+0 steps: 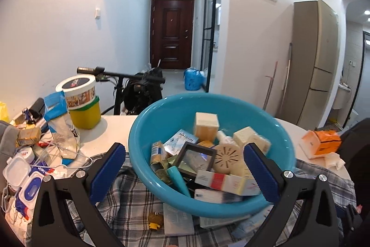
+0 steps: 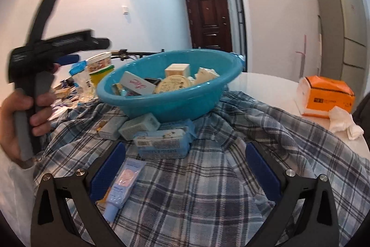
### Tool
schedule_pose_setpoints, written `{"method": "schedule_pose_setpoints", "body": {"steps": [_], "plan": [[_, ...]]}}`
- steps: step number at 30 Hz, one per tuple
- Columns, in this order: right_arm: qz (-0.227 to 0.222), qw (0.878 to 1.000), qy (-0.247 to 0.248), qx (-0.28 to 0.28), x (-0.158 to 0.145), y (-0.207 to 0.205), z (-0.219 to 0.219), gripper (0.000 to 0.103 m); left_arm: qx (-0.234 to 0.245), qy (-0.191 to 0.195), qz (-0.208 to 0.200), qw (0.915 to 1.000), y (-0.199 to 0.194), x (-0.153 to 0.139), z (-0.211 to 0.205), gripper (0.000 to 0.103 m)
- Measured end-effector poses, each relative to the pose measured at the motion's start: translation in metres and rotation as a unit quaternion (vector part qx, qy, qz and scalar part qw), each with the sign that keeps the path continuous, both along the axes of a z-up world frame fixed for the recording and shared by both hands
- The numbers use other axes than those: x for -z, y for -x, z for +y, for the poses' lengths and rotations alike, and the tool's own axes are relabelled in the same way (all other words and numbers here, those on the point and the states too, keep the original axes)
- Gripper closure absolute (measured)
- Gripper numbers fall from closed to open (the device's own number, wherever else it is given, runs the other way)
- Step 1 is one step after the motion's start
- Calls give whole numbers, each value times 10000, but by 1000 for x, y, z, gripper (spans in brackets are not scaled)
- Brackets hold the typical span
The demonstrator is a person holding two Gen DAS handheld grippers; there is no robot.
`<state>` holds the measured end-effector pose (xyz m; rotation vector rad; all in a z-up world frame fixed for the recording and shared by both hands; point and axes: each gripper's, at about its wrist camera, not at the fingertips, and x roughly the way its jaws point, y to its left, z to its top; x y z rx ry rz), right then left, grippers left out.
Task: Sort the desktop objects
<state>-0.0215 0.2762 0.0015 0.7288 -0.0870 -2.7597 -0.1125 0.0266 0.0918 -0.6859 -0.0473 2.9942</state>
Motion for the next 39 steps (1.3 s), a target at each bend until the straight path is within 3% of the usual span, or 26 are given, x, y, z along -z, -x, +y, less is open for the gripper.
{"method": "schedule_pose_setpoints", "body": {"steps": [6,9,14,22,27,39], "plan": [[-46,10000,-44,-32,2,2,-3,0,-34,461,267,9986,-52,-10,9,0],[-51,9998,-181,-21,3,2,-8,0,157,498,412,9978,-83,-8,7,0],[23,9996,-281,3,2,0,-11,0,137,434,318,9985,-109,12,-1,0],[180,9984,-541,-63,0,-5,-21,0,-24,270,-185,9995,-104,70,-6,0],[285,9973,-669,-110,-2,-9,-26,0,-9,84,-356,9993,-100,91,-6,0],[272,9978,-589,-127,-1,-9,-25,0,-293,314,-108,9990,-112,92,-2,0]]}}
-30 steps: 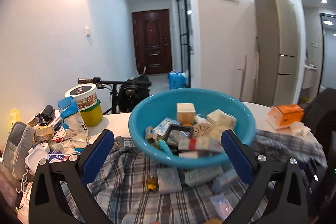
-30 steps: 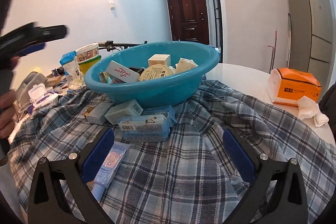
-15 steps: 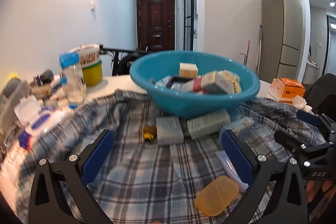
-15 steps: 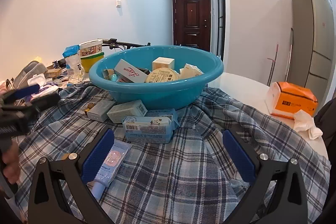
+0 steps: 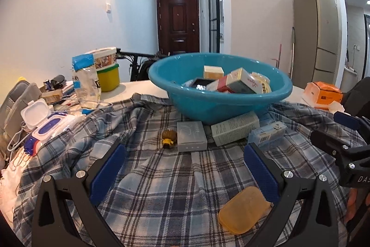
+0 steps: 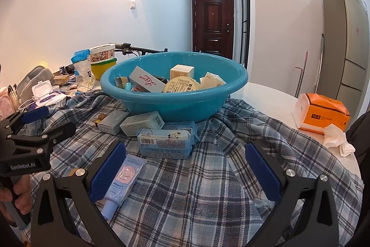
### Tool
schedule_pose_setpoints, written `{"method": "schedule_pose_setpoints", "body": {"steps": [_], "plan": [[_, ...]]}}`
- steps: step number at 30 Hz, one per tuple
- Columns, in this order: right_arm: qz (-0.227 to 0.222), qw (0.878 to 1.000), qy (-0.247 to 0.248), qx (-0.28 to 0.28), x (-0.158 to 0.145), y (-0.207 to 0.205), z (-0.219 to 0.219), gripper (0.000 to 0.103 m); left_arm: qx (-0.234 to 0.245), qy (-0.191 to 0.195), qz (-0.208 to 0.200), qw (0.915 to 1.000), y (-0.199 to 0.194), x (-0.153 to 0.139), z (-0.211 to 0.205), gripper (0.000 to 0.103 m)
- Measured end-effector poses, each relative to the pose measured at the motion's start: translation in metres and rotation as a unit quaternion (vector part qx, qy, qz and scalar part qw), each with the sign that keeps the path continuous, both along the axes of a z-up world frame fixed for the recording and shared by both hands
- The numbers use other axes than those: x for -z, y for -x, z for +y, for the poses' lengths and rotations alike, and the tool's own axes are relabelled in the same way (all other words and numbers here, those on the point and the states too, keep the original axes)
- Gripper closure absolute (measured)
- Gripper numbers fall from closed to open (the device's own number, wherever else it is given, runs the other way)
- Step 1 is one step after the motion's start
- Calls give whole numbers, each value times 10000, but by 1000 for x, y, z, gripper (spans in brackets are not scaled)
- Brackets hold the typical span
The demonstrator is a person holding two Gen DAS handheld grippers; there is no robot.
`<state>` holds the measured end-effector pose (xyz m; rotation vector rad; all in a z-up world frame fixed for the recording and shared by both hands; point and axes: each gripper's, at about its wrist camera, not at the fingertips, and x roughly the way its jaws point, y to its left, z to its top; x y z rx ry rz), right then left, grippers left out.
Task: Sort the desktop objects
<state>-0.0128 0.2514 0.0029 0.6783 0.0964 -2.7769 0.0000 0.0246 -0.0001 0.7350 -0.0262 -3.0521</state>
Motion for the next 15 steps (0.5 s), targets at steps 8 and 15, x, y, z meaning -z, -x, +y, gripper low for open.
{"method": "schedule_pose_setpoints", "body": {"steps": [8,15], "plan": [[14,10000,10,3,0,0,1,0,-82,-23,13,10000,0,0,-2,0],[50,10000,-63,6,-1,-2,-1,0,-27,133,-45,9999,1,2,5,0]]}}
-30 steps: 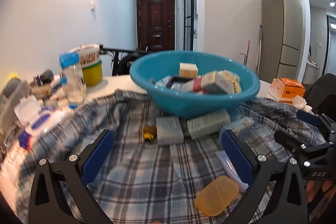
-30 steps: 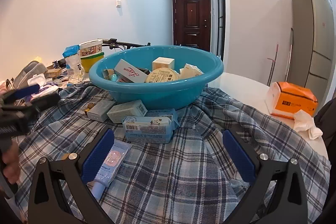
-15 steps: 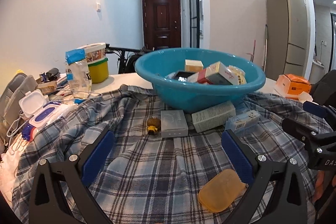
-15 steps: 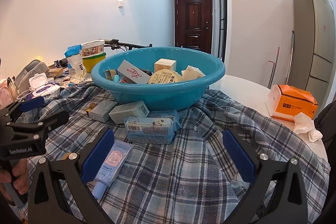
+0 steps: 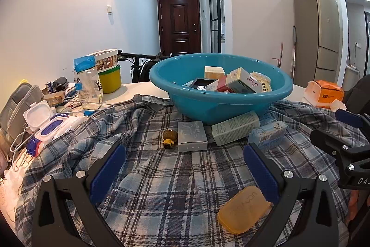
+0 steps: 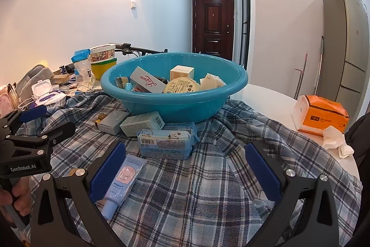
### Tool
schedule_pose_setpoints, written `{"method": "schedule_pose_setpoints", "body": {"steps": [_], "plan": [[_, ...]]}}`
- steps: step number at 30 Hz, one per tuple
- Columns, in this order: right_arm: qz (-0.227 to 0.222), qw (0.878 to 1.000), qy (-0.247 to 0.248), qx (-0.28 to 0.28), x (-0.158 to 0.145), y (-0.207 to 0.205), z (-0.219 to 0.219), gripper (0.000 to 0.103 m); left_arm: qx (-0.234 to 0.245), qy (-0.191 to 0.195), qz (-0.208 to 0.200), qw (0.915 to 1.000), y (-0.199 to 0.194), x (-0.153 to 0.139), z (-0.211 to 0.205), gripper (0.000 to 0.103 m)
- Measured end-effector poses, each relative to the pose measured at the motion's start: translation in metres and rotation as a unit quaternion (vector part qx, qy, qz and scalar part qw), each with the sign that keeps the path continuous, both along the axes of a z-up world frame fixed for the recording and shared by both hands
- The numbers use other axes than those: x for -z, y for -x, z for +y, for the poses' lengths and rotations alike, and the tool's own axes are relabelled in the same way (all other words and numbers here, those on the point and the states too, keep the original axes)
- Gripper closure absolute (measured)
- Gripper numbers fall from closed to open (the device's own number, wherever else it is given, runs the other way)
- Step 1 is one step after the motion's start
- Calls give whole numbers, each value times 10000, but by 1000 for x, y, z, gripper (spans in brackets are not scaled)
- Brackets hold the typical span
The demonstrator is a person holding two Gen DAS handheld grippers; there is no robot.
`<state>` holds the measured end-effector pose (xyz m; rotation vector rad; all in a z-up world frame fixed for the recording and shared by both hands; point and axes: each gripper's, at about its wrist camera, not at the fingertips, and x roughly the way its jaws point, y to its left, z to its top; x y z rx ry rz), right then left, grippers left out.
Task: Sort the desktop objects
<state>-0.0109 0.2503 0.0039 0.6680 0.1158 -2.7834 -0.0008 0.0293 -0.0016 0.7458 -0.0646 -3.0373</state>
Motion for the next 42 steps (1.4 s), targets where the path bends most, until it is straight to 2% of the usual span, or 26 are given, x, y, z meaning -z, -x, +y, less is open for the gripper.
{"method": "schedule_pose_setpoints", "body": {"steps": [42], "plan": [[51,10000,-3,19,-1,-1,1,0,-7,33,-58,10000,2,2,1,0]]}}
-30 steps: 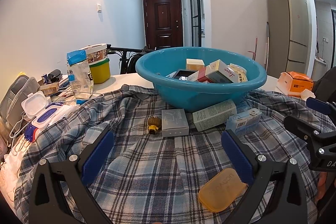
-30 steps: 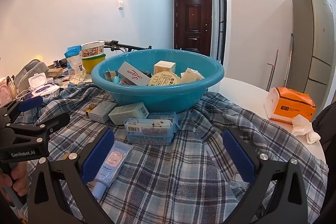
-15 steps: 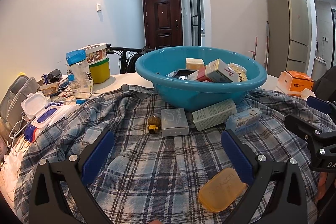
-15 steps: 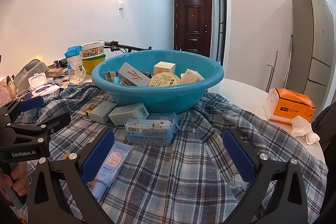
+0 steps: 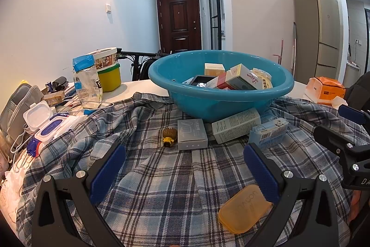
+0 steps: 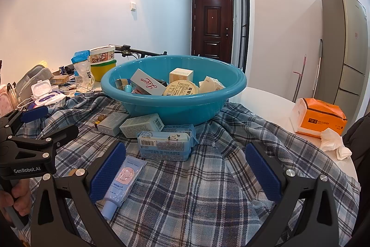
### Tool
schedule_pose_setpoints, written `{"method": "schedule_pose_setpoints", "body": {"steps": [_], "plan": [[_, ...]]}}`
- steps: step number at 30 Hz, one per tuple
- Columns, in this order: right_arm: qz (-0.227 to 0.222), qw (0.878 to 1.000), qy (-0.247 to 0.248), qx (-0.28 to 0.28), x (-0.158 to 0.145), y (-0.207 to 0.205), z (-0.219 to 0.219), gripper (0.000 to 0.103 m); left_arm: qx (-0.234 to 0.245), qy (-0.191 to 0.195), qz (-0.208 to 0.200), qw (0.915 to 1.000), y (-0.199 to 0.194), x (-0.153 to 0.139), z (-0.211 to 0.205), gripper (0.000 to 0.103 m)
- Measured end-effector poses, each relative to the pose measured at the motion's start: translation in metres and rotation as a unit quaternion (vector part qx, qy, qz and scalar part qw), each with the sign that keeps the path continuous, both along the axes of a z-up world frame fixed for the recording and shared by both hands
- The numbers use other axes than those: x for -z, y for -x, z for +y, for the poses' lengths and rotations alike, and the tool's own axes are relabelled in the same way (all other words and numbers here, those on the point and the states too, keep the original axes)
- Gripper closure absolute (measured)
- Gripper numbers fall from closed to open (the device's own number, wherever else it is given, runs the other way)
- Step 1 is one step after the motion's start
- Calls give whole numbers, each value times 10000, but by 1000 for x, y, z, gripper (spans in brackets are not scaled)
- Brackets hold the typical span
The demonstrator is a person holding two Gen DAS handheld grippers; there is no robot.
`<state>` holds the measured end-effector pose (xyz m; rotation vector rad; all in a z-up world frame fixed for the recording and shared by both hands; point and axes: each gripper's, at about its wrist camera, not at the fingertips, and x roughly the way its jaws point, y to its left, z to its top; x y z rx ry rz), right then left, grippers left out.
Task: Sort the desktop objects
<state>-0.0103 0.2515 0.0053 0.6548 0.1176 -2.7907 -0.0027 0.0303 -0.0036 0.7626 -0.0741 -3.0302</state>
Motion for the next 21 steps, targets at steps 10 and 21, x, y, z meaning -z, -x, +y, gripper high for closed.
{"method": "schedule_pose_setpoints", "body": {"steps": [10,21], "plan": [[3,10000,1,1,0,0,0,0,0,0,-7,10000,0,0,0,0],[6,10000,-3,0,0,-1,0,0,-7,4,-16,10000,1,1,-1,0]]}}
